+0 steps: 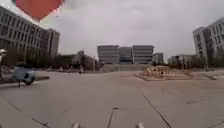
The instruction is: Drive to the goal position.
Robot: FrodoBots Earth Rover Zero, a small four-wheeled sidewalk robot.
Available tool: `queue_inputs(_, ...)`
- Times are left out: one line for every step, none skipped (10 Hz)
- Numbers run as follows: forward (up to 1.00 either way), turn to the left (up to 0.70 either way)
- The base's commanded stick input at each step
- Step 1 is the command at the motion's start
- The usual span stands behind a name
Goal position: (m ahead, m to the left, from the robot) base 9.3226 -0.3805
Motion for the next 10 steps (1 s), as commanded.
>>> queue_inputs(0.85, -0.13)
queue_inputs(0.85, 0.0)
queue_inputs(0.85, 0.0)
queue_inputs(0.85, 0.0)
queue_inputs(0.85, 0.0)
queue_inputs(0.85, 0.0)
queue_inputs(0.85, 0.0)
queue_inputs(0.85, 0.0)
queue_inputs(0.85, 0.0)
queue_inputs(0.85, 0.0)
